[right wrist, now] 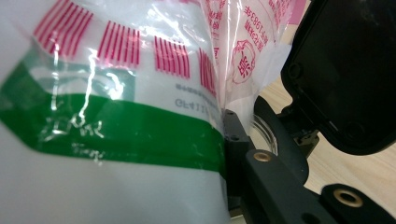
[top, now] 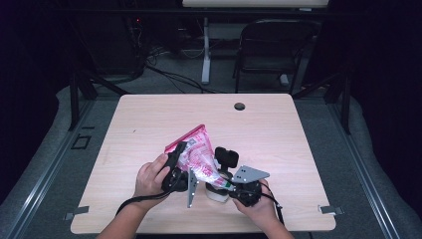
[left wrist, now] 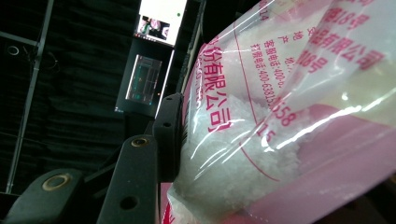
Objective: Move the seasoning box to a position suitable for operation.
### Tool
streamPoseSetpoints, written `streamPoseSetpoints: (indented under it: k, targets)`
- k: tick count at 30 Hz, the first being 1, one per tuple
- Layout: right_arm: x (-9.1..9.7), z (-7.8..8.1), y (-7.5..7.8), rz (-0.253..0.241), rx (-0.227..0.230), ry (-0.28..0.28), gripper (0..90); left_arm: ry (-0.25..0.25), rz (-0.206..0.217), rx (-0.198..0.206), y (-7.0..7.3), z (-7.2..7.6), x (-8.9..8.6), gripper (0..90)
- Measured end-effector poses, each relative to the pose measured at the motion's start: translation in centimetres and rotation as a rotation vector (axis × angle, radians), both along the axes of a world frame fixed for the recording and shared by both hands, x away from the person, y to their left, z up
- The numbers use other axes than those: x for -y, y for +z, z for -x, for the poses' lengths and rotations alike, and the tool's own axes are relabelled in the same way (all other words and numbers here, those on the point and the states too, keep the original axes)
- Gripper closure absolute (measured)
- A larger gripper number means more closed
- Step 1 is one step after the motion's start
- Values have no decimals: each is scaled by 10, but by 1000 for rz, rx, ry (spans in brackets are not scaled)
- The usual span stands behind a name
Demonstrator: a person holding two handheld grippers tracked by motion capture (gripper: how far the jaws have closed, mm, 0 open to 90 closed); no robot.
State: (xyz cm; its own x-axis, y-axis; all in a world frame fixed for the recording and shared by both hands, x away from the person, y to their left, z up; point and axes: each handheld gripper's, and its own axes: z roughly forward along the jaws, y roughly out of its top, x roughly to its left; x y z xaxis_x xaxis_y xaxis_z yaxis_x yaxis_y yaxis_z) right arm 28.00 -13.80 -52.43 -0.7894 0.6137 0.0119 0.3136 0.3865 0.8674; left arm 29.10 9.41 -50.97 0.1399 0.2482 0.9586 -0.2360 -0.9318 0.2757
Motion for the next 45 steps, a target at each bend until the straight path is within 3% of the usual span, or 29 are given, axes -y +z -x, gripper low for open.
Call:
streamPoseSetpoints:
  k: [21, 22, 23, 24, 28, 30, 31, 38, 39, 45]
  targets:
    - [-1, 0, 1, -5, 4, 0, 893, 4, 5, -1, 2, 3, -1, 624]
    - [-1, 0, 1, -5, 4, 0, 893, -2, 3, 12, 3, 2, -1, 624]
    - [0, 1, 3, 44, 2, -31, 893, 5, -1, 5, 3, 3, -1, 624]
    - [-1, 0, 1, -5, 4, 1, 893, 3, 2, 6, 3, 3, -1, 624]
    - [0, 0, 1, -7, 4, -1, 893, 1, 7, 4, 3, 3, 0, 624]
    - [0, 0, 1, -5, 4, 1, 893, -2, 5, 11, 3, 3, 0, 624]
    - [1, 1, 4, 52, -3, -26, 893, -2, 4, 10, 3, 3, 0, 624]
    - [1, 2, 4, 54, -6, -27, 893, -8, 6, 13, 3, 3, 0, 625]
    - [-1, 0, 1, -2, 2, 0, 893, -9, 6, 14, 4, 4, 0, 625]
    - [-1, 0, 0, -2, 2, 1, 893, -8, 7, 11, 4, 4, 0, 626]
